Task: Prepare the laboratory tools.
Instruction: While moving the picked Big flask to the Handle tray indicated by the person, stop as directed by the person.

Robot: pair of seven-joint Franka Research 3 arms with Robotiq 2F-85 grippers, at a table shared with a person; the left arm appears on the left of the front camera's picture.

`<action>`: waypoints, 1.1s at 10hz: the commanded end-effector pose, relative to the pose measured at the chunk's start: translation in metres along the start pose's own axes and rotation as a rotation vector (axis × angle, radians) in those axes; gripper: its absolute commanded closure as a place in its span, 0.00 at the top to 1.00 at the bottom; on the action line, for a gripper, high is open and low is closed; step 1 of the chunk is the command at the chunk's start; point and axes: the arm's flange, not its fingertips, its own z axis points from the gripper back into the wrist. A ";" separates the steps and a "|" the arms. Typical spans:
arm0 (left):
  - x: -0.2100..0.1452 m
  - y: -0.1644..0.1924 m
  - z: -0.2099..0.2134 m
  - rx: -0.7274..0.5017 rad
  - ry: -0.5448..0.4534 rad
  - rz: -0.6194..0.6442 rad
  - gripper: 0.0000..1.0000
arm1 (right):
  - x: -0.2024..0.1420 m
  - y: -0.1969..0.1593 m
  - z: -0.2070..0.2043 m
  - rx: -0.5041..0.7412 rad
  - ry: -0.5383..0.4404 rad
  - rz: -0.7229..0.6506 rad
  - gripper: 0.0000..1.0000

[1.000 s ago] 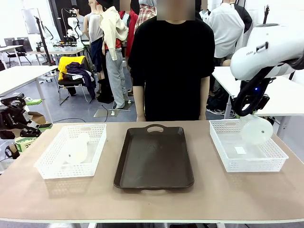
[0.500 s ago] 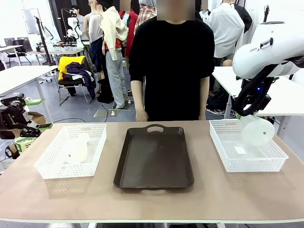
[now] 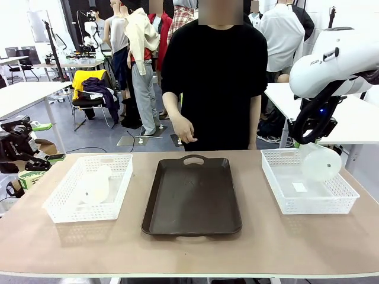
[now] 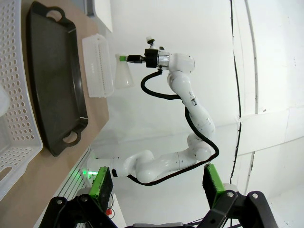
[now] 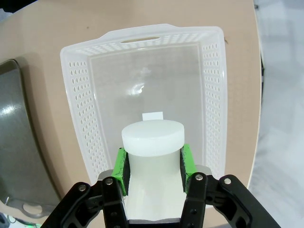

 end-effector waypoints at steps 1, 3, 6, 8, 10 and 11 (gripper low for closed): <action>0.000 -0.002 0.000 0.007 -0.006 -0.006 1.00 | 0.003 0.002 0.001 -0.019 -0.007 -0.007 0.00; 0.000 -0.002 0.000 0.007 -0.006 -0.006 1.00 | 0.003 0.002 0.001 -0.019 -0.007 -0.007 0.00; 0.000 -0.002 0.000 0.007 -0.006 -0.006 1.00 | 0.003 0.002 0.001 -0.019 -0.007 -0.007 0.00; 0.000 -0.002 0.000 0.007 -0.006 -0.006 1.00 | 0.003 0.002 0.001 -0.019 -0.007 -0.007 0.00; 0.000 -0.002 0.000 0.007 -0.006 -0.006 1.00 | 0.003 0.002 0.001 -0.019 -0.007 -0.007 0.00; 0.000 -0.002 0.000 0.007 -0.006 -0.006 1.00 | 0.003 0.002 0.001 -0.019 -0.007 -0.007 0.00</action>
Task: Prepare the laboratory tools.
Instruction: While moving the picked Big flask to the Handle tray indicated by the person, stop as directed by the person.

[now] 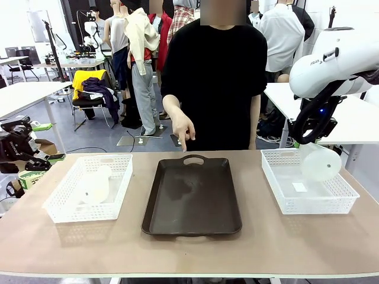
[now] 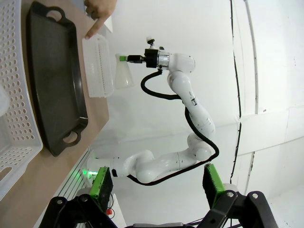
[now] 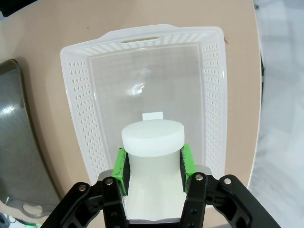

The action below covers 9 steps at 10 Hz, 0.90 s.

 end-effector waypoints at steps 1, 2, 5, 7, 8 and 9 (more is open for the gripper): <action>0.000 -0.002 0.000 0.007 -0.006 -0.006 1.00 | 0.003 0.002 0.001 -0.019 -0.007 -0.007 0.00; 0.000 -0.002 0.000 0.007 -0.006 -0.006 1.00 | 0.000 0.000 0.000 0.000 0.000 0.000 0.00; 0.000 -0.002 0.000 0.007 -0.006 -0.006 1.00 | 0.003 0.036 0.038 0.025 -0.036 0.020 0.00; 0.000 -0.002 0.000 0.007 -0.006 -0.006 1.00 | 0.003 0.080 0.062 0.012 -0.049 0.058 0.00; 0.000 -0.002 0.000 0.007 -0.006 -0.006 1.00 | 0.003 0.102 0.070 0.020 -0.053 0.061 0.00; 0.000 -0.002 0.000 0.007 -0.006 -0.006 1.00 | 0.002 0.130 0.074 0.049 -0.046 0.090 0.00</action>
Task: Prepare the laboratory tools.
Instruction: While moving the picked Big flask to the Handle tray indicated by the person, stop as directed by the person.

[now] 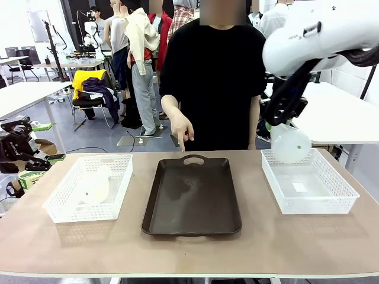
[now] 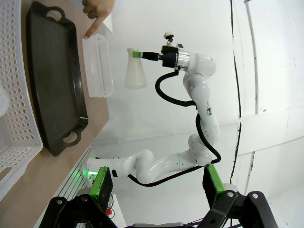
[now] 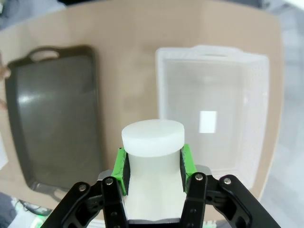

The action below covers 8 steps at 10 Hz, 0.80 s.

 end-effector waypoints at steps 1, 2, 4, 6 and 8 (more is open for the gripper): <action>0.000 -0.002 0.001 0.007 -0.007 -0.006 1.00 | 0.010 0.050 -0.003 -0.003 0.017 0.033 0.00; 0.000 -0.002 0.001 0.007 -0.007 -0.006 1.00 | 0.007 0.094 -0.006 -0.042 0.000 0.089 0.00; 0.000 -0.002 0.001 0.007 -0.007 -0.006 1.00 | -0.004 0.161 -0.028 -0.038 0.015 0.175 0.00; 0.000 -0.002 0.001 0.007 -0.007 -0.006 1.00 | -0.012 0.205 -0.072 -0.014 0.036 0.212 0.00; 0.000 -0.002 0.001 0.007 -0.007 -0.006 1.00 | -0.013 0.224 -0.108 0.017 0.074 0.245 0.00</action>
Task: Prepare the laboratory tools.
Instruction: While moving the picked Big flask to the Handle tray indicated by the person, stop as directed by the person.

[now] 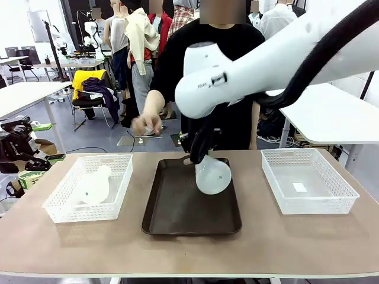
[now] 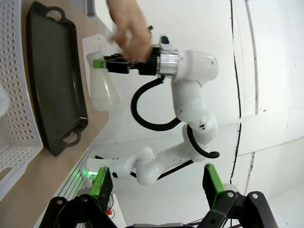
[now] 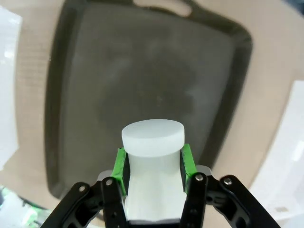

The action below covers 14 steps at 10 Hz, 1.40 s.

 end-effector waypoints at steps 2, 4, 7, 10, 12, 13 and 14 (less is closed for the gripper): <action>0.000 -0.002 0.001 0.007 -0.006 -0.006 1.00 | 0.014 0.000 -0.023 0.019 0.016 0.005 0.00; 0.000 -0.002 0.001 0.007 -0.006 -0.006 1.00 | 0.013 -0.005 -0.024 0.043 0.006 -0.009 0.00; 0.000 -0.002 0.001 0.007 -0.006 -0.006 1.00 | 0.012 -0.014 -0.020 0.065 -0.004 -0.041 0.00; 0.000 -0.002 0.001 0.007 -0.006 -0.006 1.00 | 0.016 -0.005 -0.026 0.032 0.007 -0.027 0.00; 0.000 -0.002 0.001 0.007 -0.006 -0.006 1.00 | 0.016 -0.005 -0.026 0.032 0.007 -0.027 0.00; 0.000 -0.002 0.001 0.007 -0.006 -0.006 1.00 | 0.016 -0.005 -0.026 0.032 0.007 -0.027 0.00; 0.000 -0.002 0.001 0.007 -0.006 -0.006 1.00 | 0.016 -0.005 -0.026 0.032 0.007 -0.027 0.00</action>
